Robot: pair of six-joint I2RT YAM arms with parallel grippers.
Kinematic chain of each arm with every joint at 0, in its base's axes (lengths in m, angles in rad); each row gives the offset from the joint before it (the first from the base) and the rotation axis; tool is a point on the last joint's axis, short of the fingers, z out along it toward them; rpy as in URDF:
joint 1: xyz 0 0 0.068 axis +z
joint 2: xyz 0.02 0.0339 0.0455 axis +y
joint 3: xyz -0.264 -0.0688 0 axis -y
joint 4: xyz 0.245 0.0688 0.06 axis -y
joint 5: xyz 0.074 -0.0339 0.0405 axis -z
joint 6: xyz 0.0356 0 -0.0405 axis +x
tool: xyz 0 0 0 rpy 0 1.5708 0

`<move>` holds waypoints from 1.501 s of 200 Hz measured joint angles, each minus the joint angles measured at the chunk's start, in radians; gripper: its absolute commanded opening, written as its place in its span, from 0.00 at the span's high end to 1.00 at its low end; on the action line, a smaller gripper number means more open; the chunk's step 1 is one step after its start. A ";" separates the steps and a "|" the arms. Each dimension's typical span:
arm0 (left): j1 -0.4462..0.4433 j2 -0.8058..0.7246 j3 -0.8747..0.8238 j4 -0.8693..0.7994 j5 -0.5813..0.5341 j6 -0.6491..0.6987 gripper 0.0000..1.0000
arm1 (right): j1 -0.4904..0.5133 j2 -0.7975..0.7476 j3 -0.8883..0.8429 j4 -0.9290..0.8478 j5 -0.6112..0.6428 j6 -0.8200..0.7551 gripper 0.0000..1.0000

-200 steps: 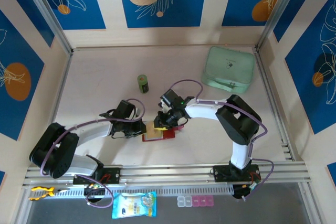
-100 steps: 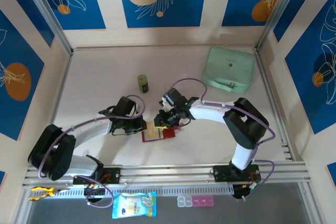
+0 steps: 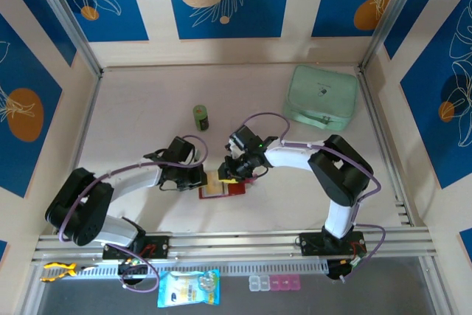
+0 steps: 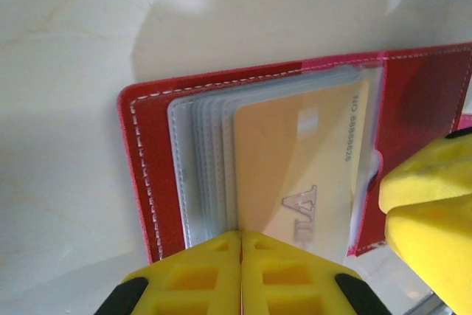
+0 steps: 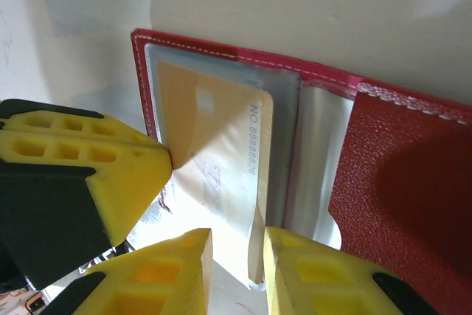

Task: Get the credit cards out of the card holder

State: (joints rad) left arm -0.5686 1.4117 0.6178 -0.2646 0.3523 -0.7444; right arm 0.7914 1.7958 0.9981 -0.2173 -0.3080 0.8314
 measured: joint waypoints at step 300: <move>-0.002 0.012 0.013 -0.005 -0.013 0.021 0.92 | -0.018 0.031 -0.042 0.068 -0.004 0.048 0.84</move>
State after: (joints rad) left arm -0.5701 1.4235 0.6312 -0.2695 0.3393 -0.7238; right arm 0.7738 1.8263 0.9562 -0.1497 -0.3122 0.8799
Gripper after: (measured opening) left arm 0.082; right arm 0.173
